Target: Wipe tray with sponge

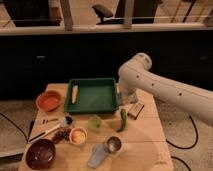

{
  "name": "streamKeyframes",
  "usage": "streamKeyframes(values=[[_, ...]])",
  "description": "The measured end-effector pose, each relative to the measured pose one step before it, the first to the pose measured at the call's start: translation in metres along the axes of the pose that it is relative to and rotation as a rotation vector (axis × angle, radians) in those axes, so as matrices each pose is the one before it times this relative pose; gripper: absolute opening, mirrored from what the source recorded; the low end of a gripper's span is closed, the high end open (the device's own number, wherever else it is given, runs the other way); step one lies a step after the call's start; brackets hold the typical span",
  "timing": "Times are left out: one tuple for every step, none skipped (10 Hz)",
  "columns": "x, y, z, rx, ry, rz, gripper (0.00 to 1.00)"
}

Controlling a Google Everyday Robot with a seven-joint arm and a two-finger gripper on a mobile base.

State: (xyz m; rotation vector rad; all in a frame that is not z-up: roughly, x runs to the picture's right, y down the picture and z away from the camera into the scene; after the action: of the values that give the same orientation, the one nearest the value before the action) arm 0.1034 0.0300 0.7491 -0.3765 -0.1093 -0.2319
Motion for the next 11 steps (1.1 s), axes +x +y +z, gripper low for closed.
streamKeyframes(values=[[0.00276, -0.00392, 0.00005, 0.00893, 0.00874, 0.00156, 0.00], [-0.00147, -0.00503, 0.00057, 0.00807, 0.00455, -0.00458, 0.00], [-0.00176, -0.00586, 0.00027, 0.00844, 0.00202, -0.00503, 0.00], [0.00032, -0.00318, 0.00007, 0.00721, 0.00424, -0.00041, 0.00], [0.00021, -0.00377, 0.00053, 0.01077, 0.00532, 0.00008, 0.00], [-0.00024, -0.00368, 0.00042, 0.00933, 0.00534, -0.00056, 0.00], [-0.00031, -0.00250, 0.00025, 0.00585, 0.00340, -0.00025, 0.00], [-0.00110, -0.00324, 0.00077, 0.00597, 0.00233, -0.00188, 0.00], [-0.00133, -0.00269, 0.00045, 0.00443, 0.00208, -0.00264, 0.00], [-0.00222, -0.00232, 0.00116, 0.00313, 0.00031, -0.00369, 0.00], [-0.00248, -0.00284, 0.00105, 0.00417, 0.00025, -0.00395, 0.00]])
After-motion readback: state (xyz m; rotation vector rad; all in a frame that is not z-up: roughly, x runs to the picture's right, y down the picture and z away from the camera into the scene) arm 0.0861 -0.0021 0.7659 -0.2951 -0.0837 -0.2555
